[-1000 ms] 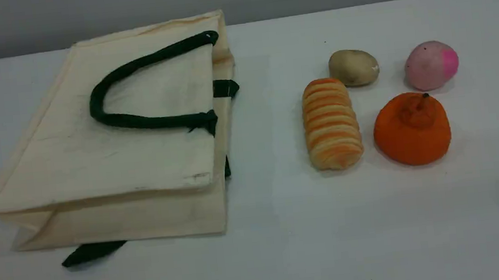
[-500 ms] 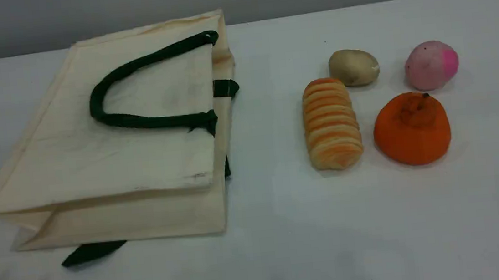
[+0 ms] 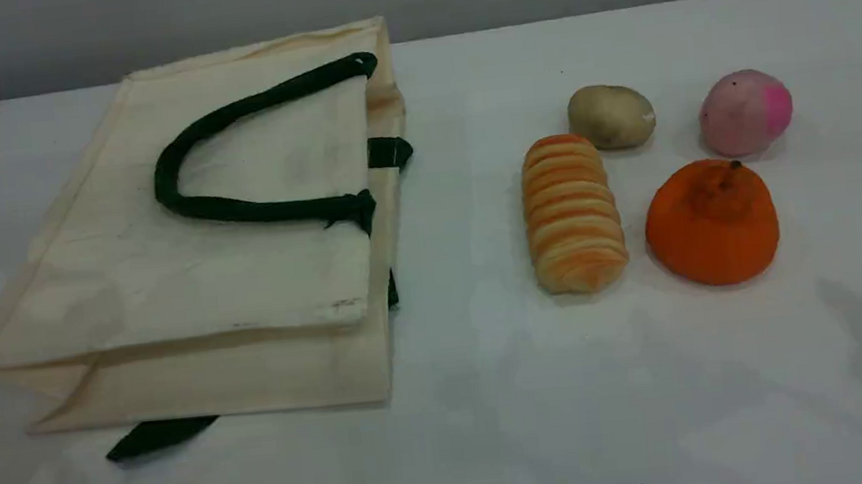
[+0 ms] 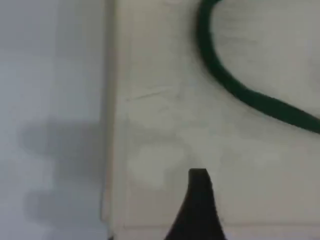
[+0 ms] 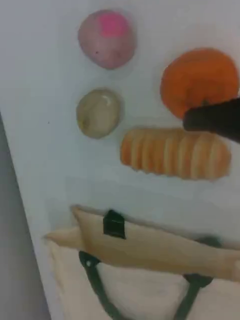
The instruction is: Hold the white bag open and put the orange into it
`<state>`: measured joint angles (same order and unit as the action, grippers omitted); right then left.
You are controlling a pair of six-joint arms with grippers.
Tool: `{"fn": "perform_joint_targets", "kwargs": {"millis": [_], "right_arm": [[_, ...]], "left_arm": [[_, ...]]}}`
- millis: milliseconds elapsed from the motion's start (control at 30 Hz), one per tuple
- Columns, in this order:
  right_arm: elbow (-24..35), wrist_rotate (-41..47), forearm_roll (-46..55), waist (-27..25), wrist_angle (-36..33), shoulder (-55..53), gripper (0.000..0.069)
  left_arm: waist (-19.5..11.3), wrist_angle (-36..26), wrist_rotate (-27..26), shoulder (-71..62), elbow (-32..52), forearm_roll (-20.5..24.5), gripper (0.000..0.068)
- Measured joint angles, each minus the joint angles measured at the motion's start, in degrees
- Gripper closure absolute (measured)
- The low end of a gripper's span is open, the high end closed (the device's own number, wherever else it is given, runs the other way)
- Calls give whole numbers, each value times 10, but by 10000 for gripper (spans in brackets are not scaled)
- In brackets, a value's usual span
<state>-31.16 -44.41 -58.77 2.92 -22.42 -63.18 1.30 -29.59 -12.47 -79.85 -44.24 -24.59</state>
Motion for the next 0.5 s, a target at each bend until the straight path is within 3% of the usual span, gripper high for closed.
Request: {"fn": "perform_joint_targets", "kwargs": {"millis": [267,500], "right_arm": [[-67,-86,-91,0,-24,-85,175],[-94,-92,-91,0,-37,-130,175]], "left_arm": [[0,87,26,-86,-2,-16,169],[0,91,25,-167,-60,-29,168]]}}
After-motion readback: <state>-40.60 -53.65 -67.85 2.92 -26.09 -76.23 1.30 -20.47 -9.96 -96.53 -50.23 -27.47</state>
